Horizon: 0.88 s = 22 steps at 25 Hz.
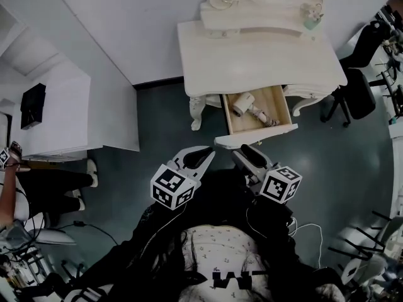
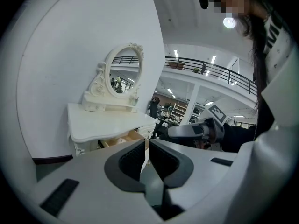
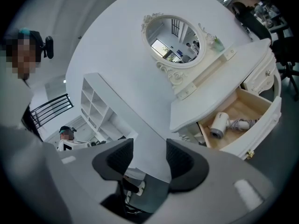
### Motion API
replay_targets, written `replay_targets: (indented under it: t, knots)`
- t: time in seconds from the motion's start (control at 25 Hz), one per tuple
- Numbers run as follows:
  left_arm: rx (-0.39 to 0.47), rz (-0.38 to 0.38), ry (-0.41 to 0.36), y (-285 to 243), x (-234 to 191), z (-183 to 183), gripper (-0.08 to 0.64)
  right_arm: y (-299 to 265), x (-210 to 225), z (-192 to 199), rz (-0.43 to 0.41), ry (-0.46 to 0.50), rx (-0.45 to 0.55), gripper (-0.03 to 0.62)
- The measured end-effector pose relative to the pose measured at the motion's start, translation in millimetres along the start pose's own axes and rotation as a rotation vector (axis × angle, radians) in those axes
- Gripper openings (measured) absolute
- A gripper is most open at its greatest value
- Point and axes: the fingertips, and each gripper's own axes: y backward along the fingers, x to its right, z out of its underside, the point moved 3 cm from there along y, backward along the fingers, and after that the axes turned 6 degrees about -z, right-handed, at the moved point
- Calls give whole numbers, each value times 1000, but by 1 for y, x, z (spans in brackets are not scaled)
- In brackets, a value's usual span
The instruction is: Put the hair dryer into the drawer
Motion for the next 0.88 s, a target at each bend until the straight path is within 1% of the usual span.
replay_targets:
  t: [0.08, 0.2, 0.36, 0.52, 0.68, 0.88]
  knots:
    - [0, 12, -3, 1, 6, 2, 26, 6, -3, 1, 22, 30, -7, 229]
    - [-1, 21, -12, 1, 14, 4, 26, 15, -9, -1, 56, 93, -1, 170]
    - [23, 25, -26, 0, 27, -1, 26, 30, -15, -6, 77, 149, 16, 85]
    - [44, 21, -39, -3, 48, -3, 26, 54, -20, -8, 77, 209, 11, 64]
    - [38, 18, -42, -12, 81, 8, 26, 88, -19, -4, 88, 267, 2, 63]
    - [23, 30, -57, -25, 136, 23, 26, 144, -11, 7, 95, 286, -1, 63]
